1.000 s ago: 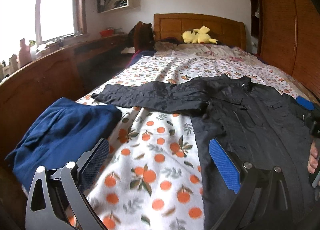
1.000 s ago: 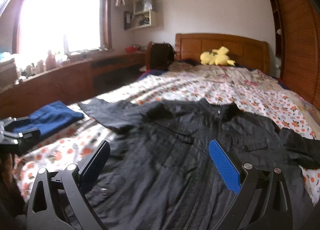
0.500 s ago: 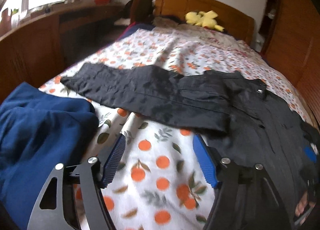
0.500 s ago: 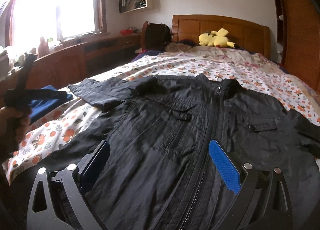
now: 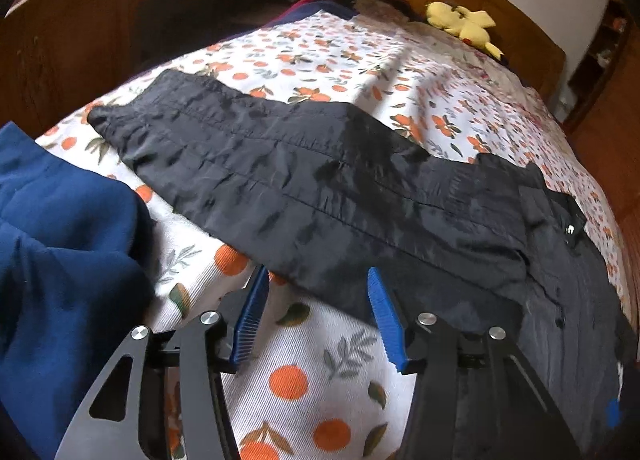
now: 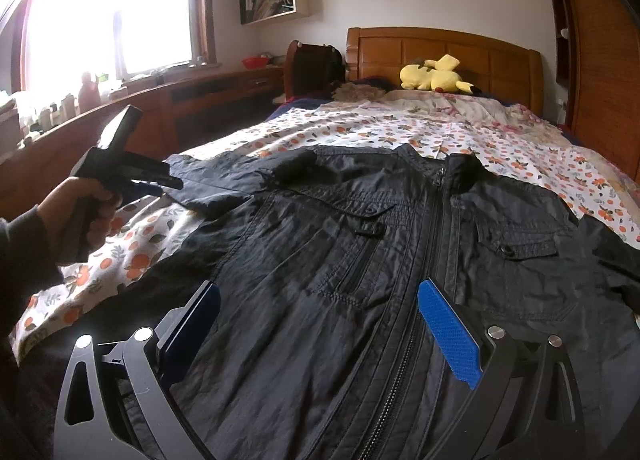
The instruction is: Fold large clothes
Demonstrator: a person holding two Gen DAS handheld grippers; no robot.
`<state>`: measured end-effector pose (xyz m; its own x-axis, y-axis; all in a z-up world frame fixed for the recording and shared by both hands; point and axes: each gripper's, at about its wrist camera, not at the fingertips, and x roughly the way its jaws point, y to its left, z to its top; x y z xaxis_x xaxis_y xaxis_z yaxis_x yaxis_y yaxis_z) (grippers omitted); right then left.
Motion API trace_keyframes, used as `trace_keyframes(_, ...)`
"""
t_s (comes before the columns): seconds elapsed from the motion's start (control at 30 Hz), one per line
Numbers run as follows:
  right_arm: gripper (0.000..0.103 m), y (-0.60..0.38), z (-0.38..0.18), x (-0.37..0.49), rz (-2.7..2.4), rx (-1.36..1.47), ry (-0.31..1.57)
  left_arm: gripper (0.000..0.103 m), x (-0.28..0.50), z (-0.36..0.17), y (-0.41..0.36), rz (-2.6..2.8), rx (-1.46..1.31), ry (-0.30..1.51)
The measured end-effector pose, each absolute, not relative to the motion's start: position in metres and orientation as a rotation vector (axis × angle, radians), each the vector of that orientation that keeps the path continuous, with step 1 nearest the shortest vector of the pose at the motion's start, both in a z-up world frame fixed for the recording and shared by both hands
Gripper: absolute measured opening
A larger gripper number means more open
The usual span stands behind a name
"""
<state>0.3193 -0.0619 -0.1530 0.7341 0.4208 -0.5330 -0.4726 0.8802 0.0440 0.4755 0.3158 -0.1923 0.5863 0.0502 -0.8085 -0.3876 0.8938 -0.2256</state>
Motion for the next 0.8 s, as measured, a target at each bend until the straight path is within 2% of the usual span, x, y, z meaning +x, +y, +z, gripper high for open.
trace_keyframes(0.3, 0.096, -0.064, -0.154, 0.319, 0.476, -0.088, 0.56, 0.053, 0.484, -0.205, 0.329, 0.289, -0.469, 0.938)
trace_keyframes(0.33, 0.096, -0.064, -0.154, 0.319, 0.476, -0.089, 0.559, 0.037, 0.485, -0.203, 0.327, 0.296, -0.449, 0.933)
trace_keyframes(0.37, 0.096, -0.065, -0.154, 0.318, 0.475, -0.089, 0.558, 0.015, 0.486, -0.2, 0.325, 0.312, -0.418, 0.932)
trace_keyframes(0.43, 0.096, -0.065, -0.153, 0.317, 0.47, -0.099, 0.557, 0.005, 0.487, -0.192, 0.323, 0.311, -0.401, 0.908)
trace_keyframes(0.63, 0.096, -0.078, -0.144, 0.309, 0.429, -0.123, 0.571, 0.002, 0.485, -0.157, 0.303, 0.308, -0.322, 0.858)
trace_keyframes(0.8, 0.096, -0.098, -0.132, 0.299, 0.403, -0.118, 0.562, 0.002, 0.474, -0.115, 0.256, 0.236, -0.239, 0.797)
